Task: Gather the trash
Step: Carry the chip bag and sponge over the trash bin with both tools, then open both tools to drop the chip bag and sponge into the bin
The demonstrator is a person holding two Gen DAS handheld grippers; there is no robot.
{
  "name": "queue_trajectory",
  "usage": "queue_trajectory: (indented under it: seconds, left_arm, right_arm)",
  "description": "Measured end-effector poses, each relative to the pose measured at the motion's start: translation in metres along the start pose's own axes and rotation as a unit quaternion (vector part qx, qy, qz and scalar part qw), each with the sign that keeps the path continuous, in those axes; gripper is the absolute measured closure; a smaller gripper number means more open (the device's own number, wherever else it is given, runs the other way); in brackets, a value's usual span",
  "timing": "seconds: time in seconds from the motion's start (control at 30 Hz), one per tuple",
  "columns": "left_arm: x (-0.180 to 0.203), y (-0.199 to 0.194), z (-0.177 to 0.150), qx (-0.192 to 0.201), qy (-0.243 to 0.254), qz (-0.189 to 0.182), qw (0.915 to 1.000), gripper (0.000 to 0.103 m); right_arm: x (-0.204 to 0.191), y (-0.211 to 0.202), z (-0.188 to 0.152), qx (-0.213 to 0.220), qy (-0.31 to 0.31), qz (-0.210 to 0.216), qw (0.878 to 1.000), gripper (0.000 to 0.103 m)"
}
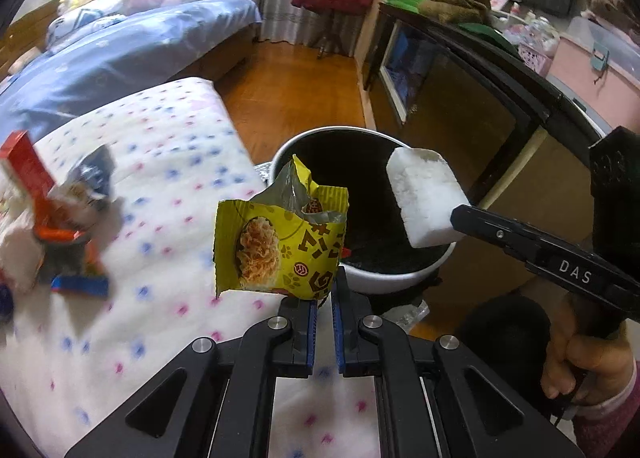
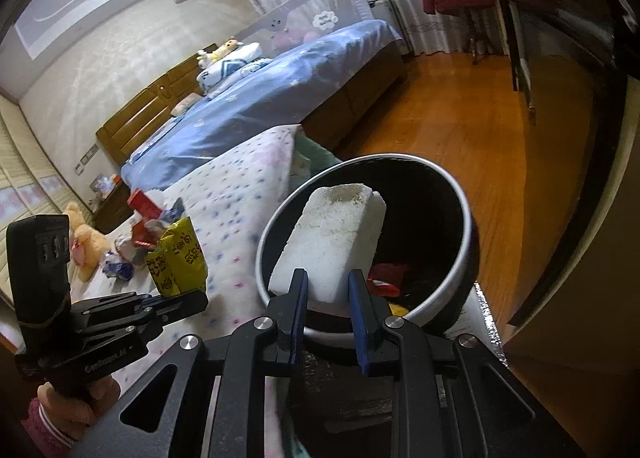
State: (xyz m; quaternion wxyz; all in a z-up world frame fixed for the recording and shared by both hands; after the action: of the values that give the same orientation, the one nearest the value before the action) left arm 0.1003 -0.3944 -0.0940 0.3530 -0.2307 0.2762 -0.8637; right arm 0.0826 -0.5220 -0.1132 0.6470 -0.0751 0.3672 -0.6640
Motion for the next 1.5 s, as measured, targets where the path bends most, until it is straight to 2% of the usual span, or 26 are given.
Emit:
queue_trajectory:
  seconds: [0.53,0.73,0.8,0.87,1.07,1.2,1.3,1.5]
  left_arm:
    - [0.012,0.051,0.024,-0.026,0.016,-0.033,0.999,0.096]
    - [0.008,0.055,0.027,-0.023,0.01,-0.038,0.999,0.074]
    - [0.007,0.053,0.026,-0.02,0.009,-0.033,0.9992,0.061]
    - [0.002,0.049,0.024,-0.015,0.002,-0.028,0.9995,0.054]
    - [-0.012,0.028,0.012,0.0,-0.028,-0.016,0.9995,0.051]
    - [-0.026,0.005,-0.003,0.021,-0.043,0.01,0.9988,0.049]
    - [-0.038,-0.015,-0.016,0.034,-0.063,0.03,0.997,0.049]
    - [-0.063,-0.057,-0.041,0.059,-0.106,0.069,0.9902,0.049]
  right_arm:
    - [0.028,0.023,0.012,-0.007,0.025,-0.022,0.999,0.081]
    - [0.035,0.03,0.014,-0.011,0.039,-0.028,0.999,0.073]
    - [0.035,0.03,0.014,-0.013,0.043,-0.029,0.999,0.073]
    - [0.035,0.029,0.014,-0.012,0.042,-0.029,0.999,0.07]
    - [0.027,0.024,0.016,-0.005,0.037,-0.023,0.999,0.058]
    - [0.013,0.018,0.017,0.004,0.03,-0.013,0.999,0.039]
    - [-0.003,0.015,0.016,0.011,0.027,-0.007,1.0,0.032]
    - [-0.043,0.019,0.004,0.005,0.017,0.025,1.0,0.031]
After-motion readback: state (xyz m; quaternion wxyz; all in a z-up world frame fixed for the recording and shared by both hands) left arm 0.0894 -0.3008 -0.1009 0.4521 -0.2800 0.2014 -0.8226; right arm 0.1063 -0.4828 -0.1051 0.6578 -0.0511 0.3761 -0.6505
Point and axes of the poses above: each gripper's, at about its wrist camera, not at the fingertips, and y roughly the way its jaws point, x to its right, z to its top, the point moved 7 cm from there along y, roughly the way its jaws point, and after that the axes turned 11 degrees about x, right-handed, at the moved point
